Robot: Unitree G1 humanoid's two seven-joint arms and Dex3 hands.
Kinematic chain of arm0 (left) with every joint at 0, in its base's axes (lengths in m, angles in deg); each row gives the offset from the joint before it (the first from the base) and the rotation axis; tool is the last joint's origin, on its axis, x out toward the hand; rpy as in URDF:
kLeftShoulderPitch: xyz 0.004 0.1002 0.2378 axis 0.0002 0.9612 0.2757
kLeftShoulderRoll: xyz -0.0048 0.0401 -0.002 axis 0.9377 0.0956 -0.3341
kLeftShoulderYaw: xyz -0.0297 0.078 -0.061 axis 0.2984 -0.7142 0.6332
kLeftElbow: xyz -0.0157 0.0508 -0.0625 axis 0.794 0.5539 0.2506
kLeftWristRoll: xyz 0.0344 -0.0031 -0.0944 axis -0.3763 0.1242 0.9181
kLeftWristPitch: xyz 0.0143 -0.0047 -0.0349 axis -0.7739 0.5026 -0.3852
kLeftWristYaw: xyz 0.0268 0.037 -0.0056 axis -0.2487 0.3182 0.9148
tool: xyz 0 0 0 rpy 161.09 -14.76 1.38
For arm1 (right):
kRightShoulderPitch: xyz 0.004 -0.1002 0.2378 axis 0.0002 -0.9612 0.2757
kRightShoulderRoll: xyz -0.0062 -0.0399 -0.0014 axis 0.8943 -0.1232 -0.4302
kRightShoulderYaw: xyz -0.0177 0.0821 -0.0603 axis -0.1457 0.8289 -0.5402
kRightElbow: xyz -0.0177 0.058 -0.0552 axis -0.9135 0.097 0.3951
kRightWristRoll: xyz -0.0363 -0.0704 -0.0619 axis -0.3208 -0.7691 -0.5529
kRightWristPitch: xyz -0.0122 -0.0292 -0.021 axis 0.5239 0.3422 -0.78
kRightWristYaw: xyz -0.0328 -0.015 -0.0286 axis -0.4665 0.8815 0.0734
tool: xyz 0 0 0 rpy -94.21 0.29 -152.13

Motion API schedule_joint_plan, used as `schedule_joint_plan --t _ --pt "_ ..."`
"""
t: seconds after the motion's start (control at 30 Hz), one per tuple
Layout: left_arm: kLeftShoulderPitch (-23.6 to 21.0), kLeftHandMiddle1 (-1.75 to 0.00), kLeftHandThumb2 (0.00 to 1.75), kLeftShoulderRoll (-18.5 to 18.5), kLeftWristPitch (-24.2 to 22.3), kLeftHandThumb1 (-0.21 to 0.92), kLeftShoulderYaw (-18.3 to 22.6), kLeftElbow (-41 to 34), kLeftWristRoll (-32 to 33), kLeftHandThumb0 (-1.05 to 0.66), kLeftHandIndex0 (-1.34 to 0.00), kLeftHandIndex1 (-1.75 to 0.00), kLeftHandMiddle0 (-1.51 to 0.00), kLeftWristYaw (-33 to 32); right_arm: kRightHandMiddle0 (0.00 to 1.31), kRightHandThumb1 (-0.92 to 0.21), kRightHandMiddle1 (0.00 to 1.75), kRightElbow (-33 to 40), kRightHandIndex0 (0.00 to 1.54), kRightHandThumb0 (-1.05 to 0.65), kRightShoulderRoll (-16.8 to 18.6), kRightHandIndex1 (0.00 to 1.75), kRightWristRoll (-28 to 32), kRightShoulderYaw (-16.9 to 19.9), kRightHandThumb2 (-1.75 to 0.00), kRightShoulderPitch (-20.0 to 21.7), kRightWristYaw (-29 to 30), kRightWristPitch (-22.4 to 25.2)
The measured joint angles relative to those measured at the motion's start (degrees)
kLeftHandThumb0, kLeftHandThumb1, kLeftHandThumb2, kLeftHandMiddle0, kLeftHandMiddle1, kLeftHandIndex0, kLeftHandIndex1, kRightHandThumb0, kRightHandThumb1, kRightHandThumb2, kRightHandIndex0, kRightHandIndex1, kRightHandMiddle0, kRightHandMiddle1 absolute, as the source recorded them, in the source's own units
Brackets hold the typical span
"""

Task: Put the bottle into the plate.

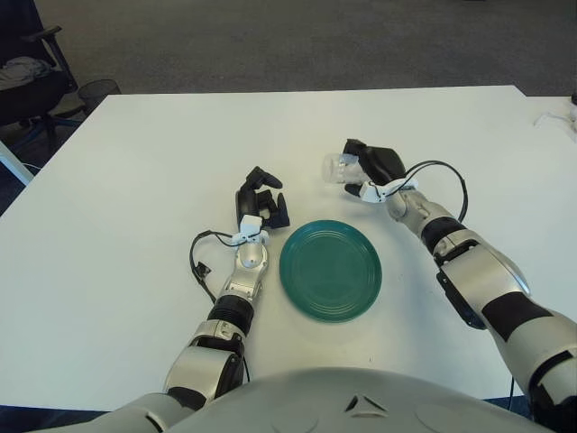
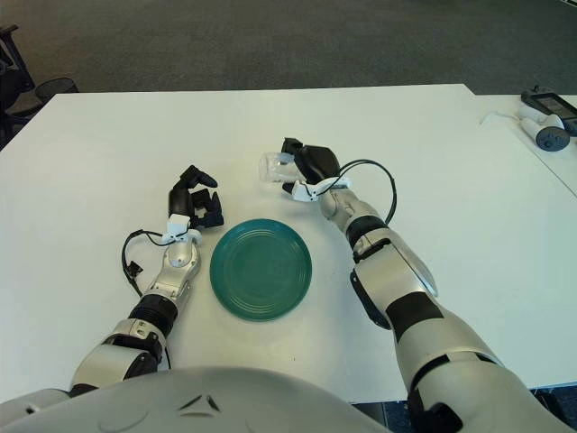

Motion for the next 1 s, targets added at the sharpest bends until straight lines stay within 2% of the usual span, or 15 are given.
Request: schedule_joint_plan --t 0.17,0.33,0.4,0.43,0.5,0.67,0.83,1.0 --pt "0.0 -1.75 1.62 0.04 0.01 0.07 0.04 -0.15 0.39 -0.58 -0.82 -1.75 -1.35 0.68 0.69 -0.22 1.75 10.74 1.25 -0.5 -2.31 1.75 -0.08 1.61 -1.44 0.13 3.15 -2.77" --pt "-0.09 -1.75 1.62 0.0 0.05 0.07 0.17 0.01 0.74 -0.58 -0.82 -1.75 -1.34 0.9 0.68 -0.22 1.75 22.56 1.25 -0.5 -4.02 1.75 -0.5 2.71 -1.43 -0.98 3.5 -4.65" --pt "-0.12 -1.75 1.62 -0.07 0.06 0.07 0.22 0.15 0.84 -0.58 -0.82 -1.75 -1.34 0.91 0.68 -0.22 1.75 28.19 1.24 -0.5 -4.77 1.75 -1.0 3.02 -1.43 -2.59 3.25 -4.98" --pt "-0.24 -1.75 1.63 -0.05 0.21 0.06 0.37 0.48 0.93 -0.59 -0.83 -1.75 -1.34 1.04 0.68 -0.22 1.75 35.96 1.23 -0.5 -5.52 1.75 -2.44 3.19 -1.43 -6.99 2.09 -5.41" --pt "-0.29 -1.75 1.64 -0.08 0.53 0.05 0.45 0.7 1.1 -0.6 -0.84 -1.75 -1.34 1.45 0.67 -0.24 1.75 38.23 1.21 -0.5 -6.18 1.75 -2.5 3.32 -1.41 -8.69 0.64 -5.05" --pt "-0.33 -1.75 1.66 0.05 1.59 0.04 0.91 0.82 2.64 -0.6 -0.85 -1.75 -1.35 2.99 0.64 -0.27 1.75 47.8 1.17 -0.48 -9.44 1.75 -1.89 3.47 -1.37 -14.18 -7.32 -5.75" --pt "-0.43 -1.75 1.67 0.06 1.64 0.03 1.07 1.2 2.82 -0.61 -0.85 -1.75 -1.35 3.04 0.62 -0.3 1.75 52.37 1.14 -0.47 -9.72 1.75 -1.88 3.46 -1.34 -16.62 -12.88 -6.16" --pt "-0.59 -1.75 1.67 -0.02 1.64 0.03 1.08 1.37 2.73 -0.61 -0.85 -1.75 -1.35 2.72 0.62 -0.3 1.75 54.69 1.12 -0.47 -9.67 1.75 -2.06 3.41 -1.33 -18.32 -14.83 -8.15"
